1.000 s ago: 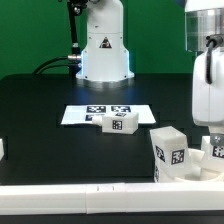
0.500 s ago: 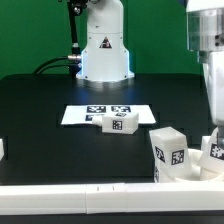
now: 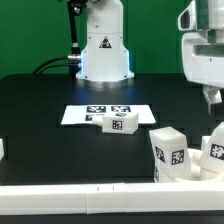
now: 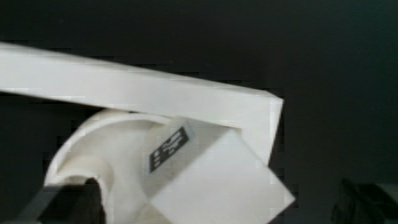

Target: Assemble stool

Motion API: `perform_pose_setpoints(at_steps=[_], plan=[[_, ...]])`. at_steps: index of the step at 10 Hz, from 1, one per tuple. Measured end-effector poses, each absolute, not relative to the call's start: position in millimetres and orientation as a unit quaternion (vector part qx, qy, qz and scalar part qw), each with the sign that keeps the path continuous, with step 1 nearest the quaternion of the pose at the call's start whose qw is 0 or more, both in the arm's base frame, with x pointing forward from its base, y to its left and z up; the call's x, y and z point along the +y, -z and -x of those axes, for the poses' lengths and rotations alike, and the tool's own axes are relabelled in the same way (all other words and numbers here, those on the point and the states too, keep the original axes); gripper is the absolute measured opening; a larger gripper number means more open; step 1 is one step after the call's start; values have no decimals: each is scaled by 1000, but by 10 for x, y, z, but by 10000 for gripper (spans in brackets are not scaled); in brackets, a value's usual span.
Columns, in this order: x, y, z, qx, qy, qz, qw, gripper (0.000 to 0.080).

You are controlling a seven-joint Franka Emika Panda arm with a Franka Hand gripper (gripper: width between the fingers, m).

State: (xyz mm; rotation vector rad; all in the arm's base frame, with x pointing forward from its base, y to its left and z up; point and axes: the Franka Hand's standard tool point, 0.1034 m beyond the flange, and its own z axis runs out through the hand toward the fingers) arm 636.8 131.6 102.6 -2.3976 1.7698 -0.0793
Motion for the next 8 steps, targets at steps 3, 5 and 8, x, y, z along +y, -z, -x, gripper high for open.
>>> perform_pose_setpoints(at_steps=[3, 5, 8], plan=[[1284, -1097, -6462, 360, 67, 928, 69, 649], [1387, -1046, -6411, 235, 68, 968, 59, 649], [1290, -1046, -6430, 133, 76, 988, 38, 649]])
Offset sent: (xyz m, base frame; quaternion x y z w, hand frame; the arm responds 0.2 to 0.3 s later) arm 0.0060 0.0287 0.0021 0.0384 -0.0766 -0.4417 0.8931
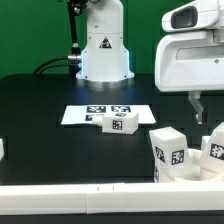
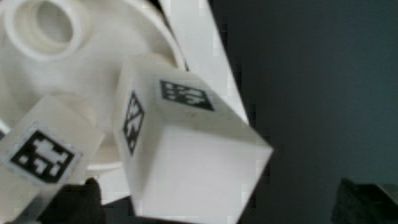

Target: Assemble stool

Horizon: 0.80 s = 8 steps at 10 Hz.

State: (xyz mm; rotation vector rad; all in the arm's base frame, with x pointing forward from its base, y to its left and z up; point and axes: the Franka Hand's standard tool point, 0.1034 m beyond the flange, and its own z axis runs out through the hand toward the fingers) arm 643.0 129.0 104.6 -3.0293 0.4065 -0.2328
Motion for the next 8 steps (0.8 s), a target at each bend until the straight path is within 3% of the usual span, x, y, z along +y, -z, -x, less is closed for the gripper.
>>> perform_pose_setpoints(at_steps=[2, 8], plan=[[1284, -1044, -6441, -61, 80, 995, -1, 649], [1139, -1017, -6442, -238, 65, 969, -31, 649]])
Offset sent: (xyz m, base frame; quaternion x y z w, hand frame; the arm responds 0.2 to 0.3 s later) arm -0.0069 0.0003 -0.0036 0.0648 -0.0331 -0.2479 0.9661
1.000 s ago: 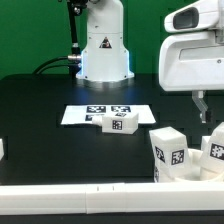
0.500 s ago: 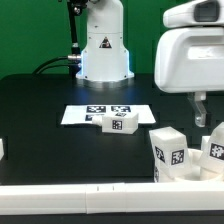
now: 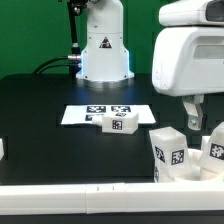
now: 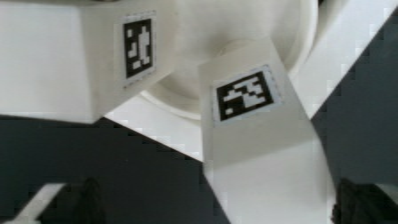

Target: Assemble stool

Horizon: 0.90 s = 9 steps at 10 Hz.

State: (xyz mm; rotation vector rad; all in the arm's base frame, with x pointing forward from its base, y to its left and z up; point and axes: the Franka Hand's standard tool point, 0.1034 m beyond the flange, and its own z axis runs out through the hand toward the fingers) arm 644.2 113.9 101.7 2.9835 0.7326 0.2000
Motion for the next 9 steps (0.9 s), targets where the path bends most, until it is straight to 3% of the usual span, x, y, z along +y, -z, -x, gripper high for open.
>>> perform_pose_setpoints(at_steps=[4, 6, 8, 9], plan=[[1306, -740, -6310, 327, -30, -943, 45, 649], [1298, -730, -6324, 324, -34, -944, 50, 649], [1283, -728, -6325, 312, -34, -948, 50, 375], [1279, -727, -6325, 309, -34, -949, 50, 334]])
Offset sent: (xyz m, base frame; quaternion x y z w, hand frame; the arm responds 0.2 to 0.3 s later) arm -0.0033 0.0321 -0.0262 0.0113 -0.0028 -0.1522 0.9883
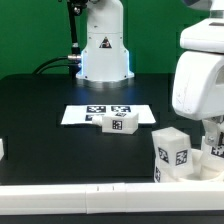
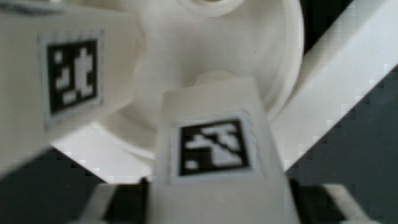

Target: Assemble stool

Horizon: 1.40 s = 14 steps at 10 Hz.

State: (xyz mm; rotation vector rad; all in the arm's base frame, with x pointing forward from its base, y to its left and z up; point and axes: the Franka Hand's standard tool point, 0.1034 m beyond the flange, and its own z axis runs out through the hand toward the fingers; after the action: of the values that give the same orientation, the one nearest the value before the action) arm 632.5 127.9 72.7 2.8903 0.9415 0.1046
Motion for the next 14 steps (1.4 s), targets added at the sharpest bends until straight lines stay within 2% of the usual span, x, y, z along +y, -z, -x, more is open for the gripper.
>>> perform_pose_setpoints(at_steps=[4, 8, 9, 11, 14], plan=[[1257, -724, -6327, 156, -42, -986, 44, 334], [1211, -700, -6309, -194, -52, -979, 13, 334], [1220, -700, -6308, -204, -55, -977, 20, 334], [1198, -700, -6310, -284, -56, -957, 15, 335], [1161, -684, -6291, -543, -41, -838, -20, 335]])
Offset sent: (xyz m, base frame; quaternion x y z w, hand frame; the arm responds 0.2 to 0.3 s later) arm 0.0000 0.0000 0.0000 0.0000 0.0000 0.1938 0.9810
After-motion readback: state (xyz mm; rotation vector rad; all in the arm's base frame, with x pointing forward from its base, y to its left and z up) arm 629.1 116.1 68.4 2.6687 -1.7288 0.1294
